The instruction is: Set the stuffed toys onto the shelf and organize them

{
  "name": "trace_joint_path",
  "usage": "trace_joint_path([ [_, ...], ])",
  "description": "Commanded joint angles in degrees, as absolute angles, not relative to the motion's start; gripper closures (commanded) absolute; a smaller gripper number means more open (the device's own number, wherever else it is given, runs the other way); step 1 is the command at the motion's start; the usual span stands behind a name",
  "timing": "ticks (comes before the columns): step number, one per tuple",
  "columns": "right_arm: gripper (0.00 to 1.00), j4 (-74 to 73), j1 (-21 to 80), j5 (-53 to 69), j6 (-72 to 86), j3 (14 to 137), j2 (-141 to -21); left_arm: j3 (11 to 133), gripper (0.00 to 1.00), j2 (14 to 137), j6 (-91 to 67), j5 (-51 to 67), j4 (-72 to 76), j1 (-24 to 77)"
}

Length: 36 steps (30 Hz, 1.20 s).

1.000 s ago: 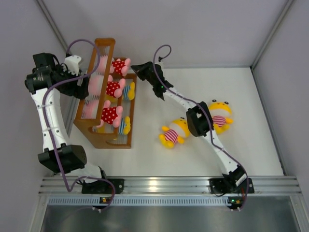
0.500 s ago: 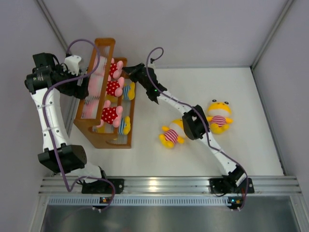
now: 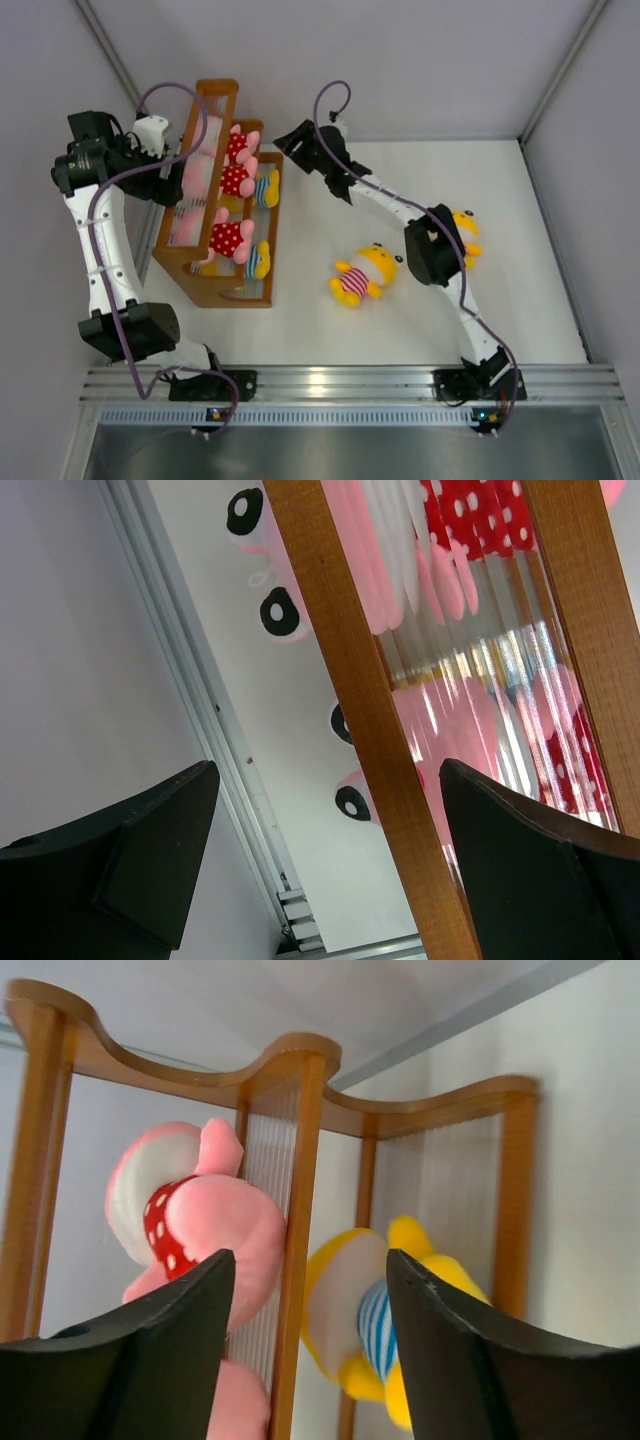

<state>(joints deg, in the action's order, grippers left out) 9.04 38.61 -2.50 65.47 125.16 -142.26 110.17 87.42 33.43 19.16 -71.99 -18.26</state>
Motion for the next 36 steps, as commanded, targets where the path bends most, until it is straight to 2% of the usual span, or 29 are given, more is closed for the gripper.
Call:
trace_joint_path([
  [1,0.36,1.26,35.95,-5.70,52.06,121.30,-123.42,109.07,0.02,86.14,34.98,16.96,-73.56,-18.11],
  [4,0.29,-12.36,35.42,-12.63,43.17,117.17,-114.46,109.16,0.02,85.52,35.07,17.75,-73.39,-18.11],
  [7,0.28,-25.64,34.28,-18.26,39.73,110.24,-105.23,109.07,0.02,84.90,35.07,18.37,-73.48,-18.11],
  [8,0.28,-28.45,33.84,-21.85,39.81,104.39,-102.77,108.90,0.02,84.73,35.16,18.89,-73.65,-18.11],
  [10,0.27,-34.42,32.52,-25.03,41.83,97.68,-94.77,108.63,0.02,84.38,35.16,19.16,-73.48,-18.11],
  [12,0.21,-37.78,31.38,-29.34,44.37,88.18,-87.06,108.46,0.02,84.37,35.16,19.95,-73.56,-18.11],
  [14,0.10,-43.66,30.68,-32.60,46.83,80.91,-82.46,108.28,0.02,84.20,35.24,20.39,-73.48,-18.11],
  [17,0.06,-49.63,28.75,-32.78,53.85,73.08,-74.38,107.93,0.02,84.20,35.16,21.09,-73.48,-18.11],
  [20,0.06,-53.68,27.95,-33.57,58.87,66.22,-67.25,107.14,0.02,83.85,34.81,22.23,-73.56,-18.11],
  [27,0.09,-55.56,27.77,-34.63,73.54,50.99,-54.86,105.12,0.02,82.09,34.89,23.55,-73.48,-18.11],
  [32,0.11,-49.49,25.23,-33.22,74.88,44.31,-54.75,104.94,0.02,81.83,34.54,23.03,-73.48,-18.11],
  [36,0.14,-41.68,19.52,-33.31,73.13,41.58,-57.48,104.76,0.02,81.82,34.72,22.06,-73.48,-18.11],
])
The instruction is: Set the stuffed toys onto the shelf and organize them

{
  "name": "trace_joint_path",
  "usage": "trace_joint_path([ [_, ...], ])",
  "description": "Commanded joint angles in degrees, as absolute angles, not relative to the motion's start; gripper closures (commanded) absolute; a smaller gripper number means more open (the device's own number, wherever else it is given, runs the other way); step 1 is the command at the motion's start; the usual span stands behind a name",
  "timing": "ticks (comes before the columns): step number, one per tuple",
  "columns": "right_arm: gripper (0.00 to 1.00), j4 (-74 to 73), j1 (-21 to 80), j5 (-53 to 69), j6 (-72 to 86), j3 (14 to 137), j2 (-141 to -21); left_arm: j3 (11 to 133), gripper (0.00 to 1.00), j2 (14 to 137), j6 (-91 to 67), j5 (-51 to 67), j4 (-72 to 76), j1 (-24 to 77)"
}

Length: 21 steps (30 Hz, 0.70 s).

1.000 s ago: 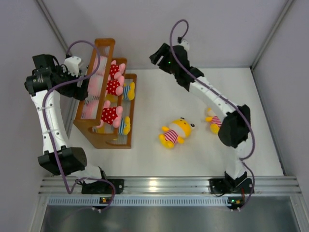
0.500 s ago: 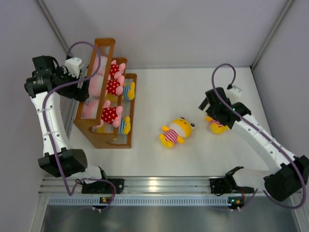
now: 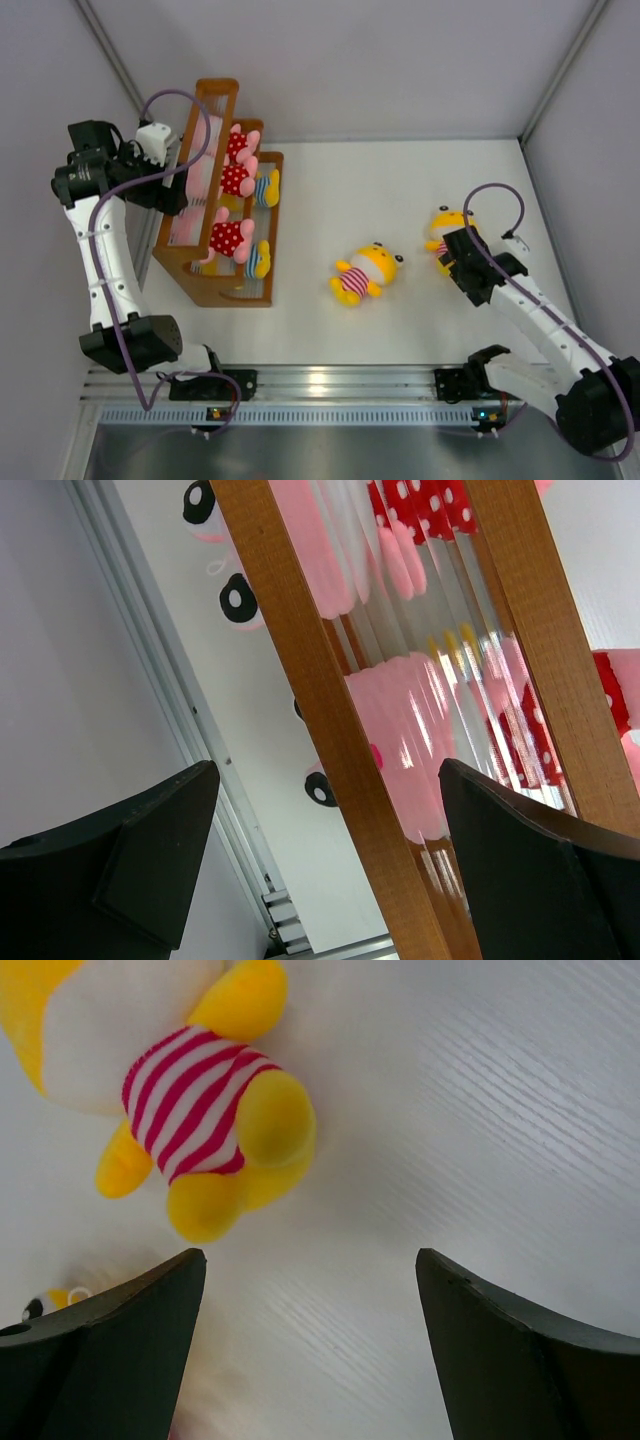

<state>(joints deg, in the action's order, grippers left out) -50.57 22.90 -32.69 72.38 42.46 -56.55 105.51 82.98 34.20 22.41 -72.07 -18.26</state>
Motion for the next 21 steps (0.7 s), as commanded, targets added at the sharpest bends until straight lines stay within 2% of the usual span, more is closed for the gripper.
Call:
trace_joint_path([
  [1,0.15,-38.96,18.73,-33.31,72.95,41.05,-57.92,104.77,0.02,81.83,34.54,21.97,-73.48,-18.11],
  [8,0.17,-31.47,15.38,-32.88,69.70,41.40,-64.33,106.61,0.02,83.84,33.58,22.24,-73.48,-18.11],
  [11,0.26,-27.27,13.81,-30.68,68.91,39.29,-67.92,108.54,0.02,85.33,32.61,23.55,-73.56,-18.02],
  [12,0.32,-26.55,13.36,-29.89,68.91,38.16,-68.72,108.98,0.02,85.78,32.26,24.16,-73.56,-17.93],
  [13,0.42,-25.93,13.01,-29.71,68.91,37.71,-69.25,109.85,0.02,86.65,32.26,24.26,-73.56,-17.76],
  [15,0.53,-24.18,11.87,-29.53,68.03,36.66,-69.52,110.56,0.02,87.53,32.17,23.73,-73.65,-16.62],
  [16,0.68,-23.39,11.43,-29.36,67.16,36.48,-69.35,110.91,0.02,87.89,32.25,22.34,-73.57,-15.92],
  [18,0.86,-21.19,10.02,-28.13,62.25,37.00,-68.30,111.71,0.02,88.85,32.52,20.66,-73.48,-12.93],
  [19,1.00,-20.92,9.58,-27.60,57.96,37.79,-67.77,111.97,0.02,89.47,32.43,18.22,-73.48,-11.35],
  [21,1.00,-20.66,8.62,-26.11,52.50,41.89,-66.10,113.20,0.02,89.82,32.61,16.18,-73.56,-6.26],
])
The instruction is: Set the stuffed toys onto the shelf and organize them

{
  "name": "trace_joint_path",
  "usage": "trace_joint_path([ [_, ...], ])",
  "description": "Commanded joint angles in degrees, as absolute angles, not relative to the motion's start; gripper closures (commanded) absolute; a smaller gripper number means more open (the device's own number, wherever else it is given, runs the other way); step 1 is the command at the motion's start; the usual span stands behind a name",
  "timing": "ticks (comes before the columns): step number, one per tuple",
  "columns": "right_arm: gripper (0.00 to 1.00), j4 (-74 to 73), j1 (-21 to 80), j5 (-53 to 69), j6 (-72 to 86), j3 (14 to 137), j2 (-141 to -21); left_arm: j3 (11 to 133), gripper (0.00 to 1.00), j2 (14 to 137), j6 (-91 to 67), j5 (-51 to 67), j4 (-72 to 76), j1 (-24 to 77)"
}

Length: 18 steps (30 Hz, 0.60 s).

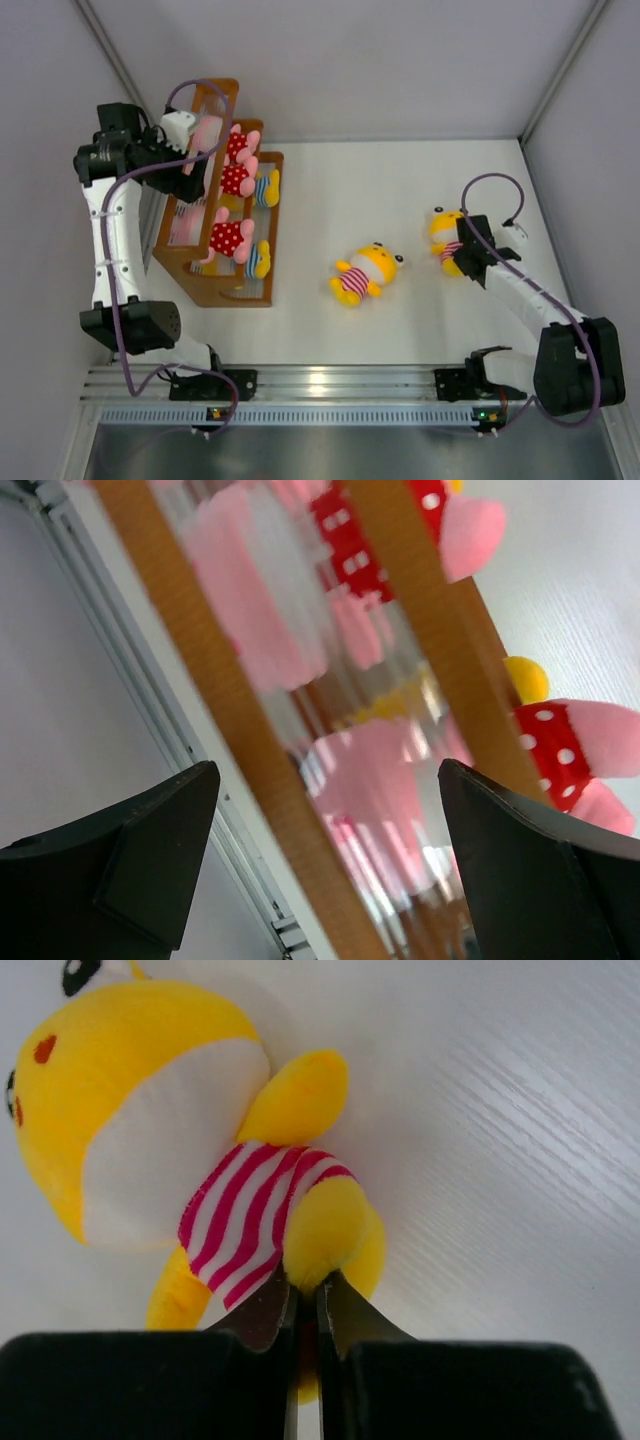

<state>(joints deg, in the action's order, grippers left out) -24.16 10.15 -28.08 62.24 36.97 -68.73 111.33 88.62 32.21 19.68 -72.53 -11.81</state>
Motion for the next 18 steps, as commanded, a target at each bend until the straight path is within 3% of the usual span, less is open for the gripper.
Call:
trace_joint_path([
  [1,1.00,-21.00,8.61,-25.32,46.73,43.84,-65.66,113.81,0.02,89.91,32.61,16.00,-73.56,-4.41],
  [6,1.00,-24.16,10.28,-18.56,30.43,61.56,-65.65,119.25,0.02,90.53,32.35,20.13,-73.48,3.16],
  [10,1.00,-28.03,18.79,-16.79,19.54,74.51,-70.83,120.41,0.02,91.23,32.26,19.34,-73.48,9.22],
  [14,1.00,-30.67,28.89,-15.13,20.21,85.15,-80.13,120.41,0.02,91.58,31.73,16.18,-73.48,11.95],
  [18,1.00,-26.73,34.44,-5.91,19.78,92.96,-85.33,121.20,0.02,90.62,30.85,17.91,-73.39,11.95],
])
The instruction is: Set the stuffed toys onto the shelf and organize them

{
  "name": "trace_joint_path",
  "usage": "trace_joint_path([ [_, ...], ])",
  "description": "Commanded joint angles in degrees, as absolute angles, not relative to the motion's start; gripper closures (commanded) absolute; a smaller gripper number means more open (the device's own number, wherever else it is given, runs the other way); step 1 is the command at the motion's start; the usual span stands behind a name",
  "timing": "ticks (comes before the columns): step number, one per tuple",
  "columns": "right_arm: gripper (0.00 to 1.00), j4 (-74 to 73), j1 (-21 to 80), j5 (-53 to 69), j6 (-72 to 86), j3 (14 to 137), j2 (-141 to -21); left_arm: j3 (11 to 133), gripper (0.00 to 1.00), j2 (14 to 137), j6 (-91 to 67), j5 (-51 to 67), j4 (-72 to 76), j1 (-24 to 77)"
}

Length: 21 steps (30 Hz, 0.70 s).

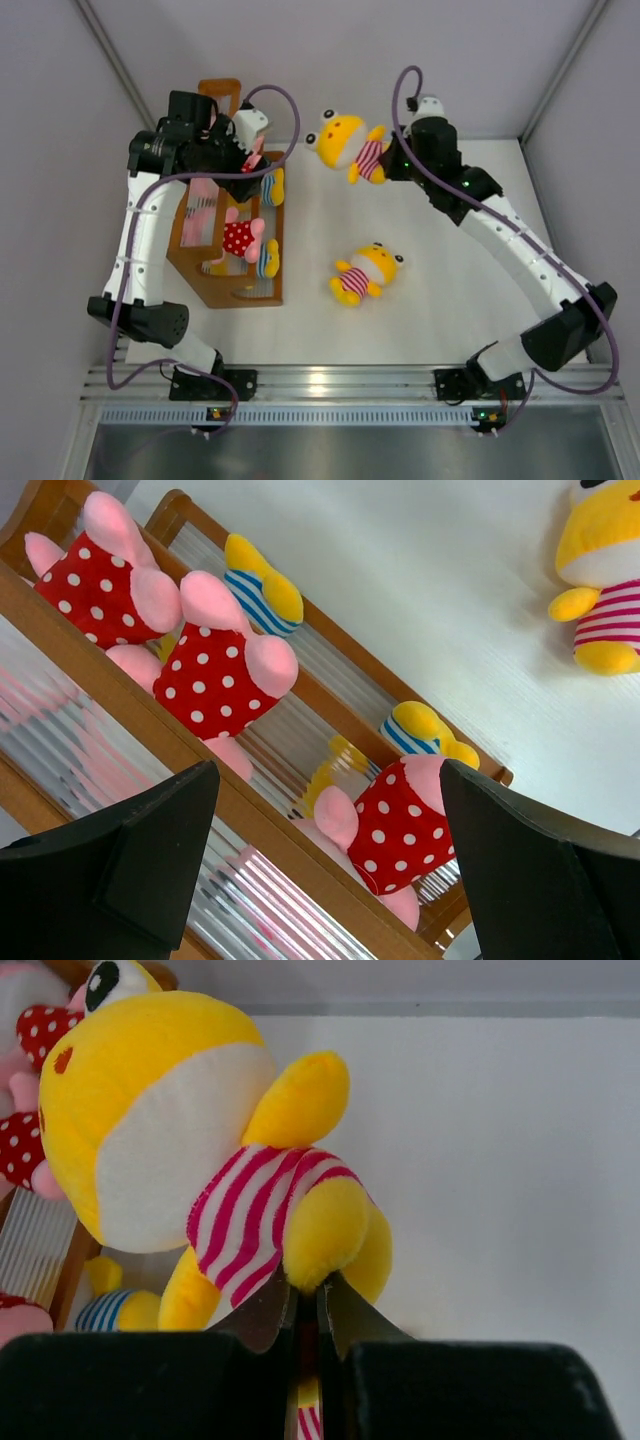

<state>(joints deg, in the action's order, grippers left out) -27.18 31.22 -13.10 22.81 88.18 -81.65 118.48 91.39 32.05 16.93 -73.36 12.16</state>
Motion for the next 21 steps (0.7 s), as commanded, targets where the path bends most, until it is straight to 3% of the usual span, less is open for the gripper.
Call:
trace_joint_path([
  [1,1.00,-26.98,36.72,-4.93,18.12,94.73,-87.43,122.51,0.02,90.27,30.50,18.97,-73.39,11.95],
  [6,1.00,-28.91,41.48,-0.89,13.97,102.47,-91.05,125.42,0.02,89.65,28.48,24.25,-73.39,12.04],
  [21,1.00,-25.05,43.51,9.49,13.36,104.24,-90.26,126.65,0.02,93.43,21.10,31.81,-71.72,14.06],
])
